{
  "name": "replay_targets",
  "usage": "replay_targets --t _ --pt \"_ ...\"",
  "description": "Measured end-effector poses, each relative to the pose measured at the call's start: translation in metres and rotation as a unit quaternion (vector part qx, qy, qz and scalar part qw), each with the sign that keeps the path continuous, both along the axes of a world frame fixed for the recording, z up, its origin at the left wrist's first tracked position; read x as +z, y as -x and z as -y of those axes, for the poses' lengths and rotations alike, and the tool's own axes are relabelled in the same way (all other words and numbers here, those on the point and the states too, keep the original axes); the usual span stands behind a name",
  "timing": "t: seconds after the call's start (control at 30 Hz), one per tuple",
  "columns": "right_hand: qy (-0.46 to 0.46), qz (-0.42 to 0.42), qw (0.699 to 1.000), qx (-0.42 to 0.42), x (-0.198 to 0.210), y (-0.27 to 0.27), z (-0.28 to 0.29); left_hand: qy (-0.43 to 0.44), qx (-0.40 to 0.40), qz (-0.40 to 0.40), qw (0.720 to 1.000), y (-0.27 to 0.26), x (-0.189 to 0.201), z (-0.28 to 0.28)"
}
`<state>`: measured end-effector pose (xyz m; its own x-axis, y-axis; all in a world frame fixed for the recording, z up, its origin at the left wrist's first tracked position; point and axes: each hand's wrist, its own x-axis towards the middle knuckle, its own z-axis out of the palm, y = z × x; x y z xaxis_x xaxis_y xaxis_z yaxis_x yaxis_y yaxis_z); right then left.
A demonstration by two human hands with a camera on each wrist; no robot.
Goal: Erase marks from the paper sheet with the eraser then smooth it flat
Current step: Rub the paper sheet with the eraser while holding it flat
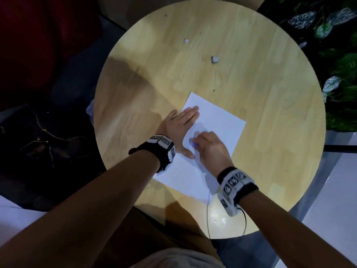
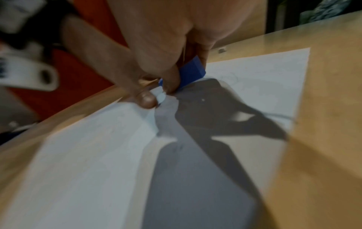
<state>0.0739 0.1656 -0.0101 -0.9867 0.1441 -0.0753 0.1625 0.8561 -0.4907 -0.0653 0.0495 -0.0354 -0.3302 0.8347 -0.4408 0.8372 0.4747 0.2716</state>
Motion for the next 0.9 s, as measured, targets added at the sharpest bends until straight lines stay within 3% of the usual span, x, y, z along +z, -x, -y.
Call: replay_targets --t 0.1,0.23,0.3,0.4,0.47,0.6,0.67,0.8,0.9 --pt "0.004 0.008 0.998 0.07 0.005 -0.001 -0.006 -0.003 0.001 -0.002 1.0 0.001 0.0 -0.001" --pt "-0.033 -0.006 0.999 -0.007 -0.008 0.044 -0.019 -0.001 0.0 0.016 1.0 0.002 0.003 -0.001" --pt "-0.025 -0.009 0.999 -0.018 -0.011 0.03 -0.011 -0.003 0.001 0.015 1.0 0.002 0.003 -0.001" --pt "-0.003 0.005 0.999 0.037 0.0 -0.011 0.0 -0.004 0.008 0.002 1.0 0.0 0.0 -0.001" --pt "0.006 0.018 0.998 0.062 0.004 -0.009 -0.005 -0.004 0.009 0.005 1.0 0.001 0.001 -0.002" --pt "-0.013 0.005 0.999 -0.04 -0.003 0.039 -0.015 -0.004 0.002 0.015 1.0 0.003 0.002 -0.002" --pt "-0.005 -0.003 0.998 -0.066 -0.007 0.037 -0.01 -0.001 -0.001 0.015 1.0 0.003 0.002 -0.002" --pt "0.007 0.018 1.0 0.019 0.007 -0.013 0.006 -0.004 0.006 -0.001 1.0 0.0 -0.001 -0.001" --pt "0.009 0.033 0.999 0.031 0.007 0.005 -0.006 0.004 0.003 0.0 1.0 0.0 0.0 -0.002"
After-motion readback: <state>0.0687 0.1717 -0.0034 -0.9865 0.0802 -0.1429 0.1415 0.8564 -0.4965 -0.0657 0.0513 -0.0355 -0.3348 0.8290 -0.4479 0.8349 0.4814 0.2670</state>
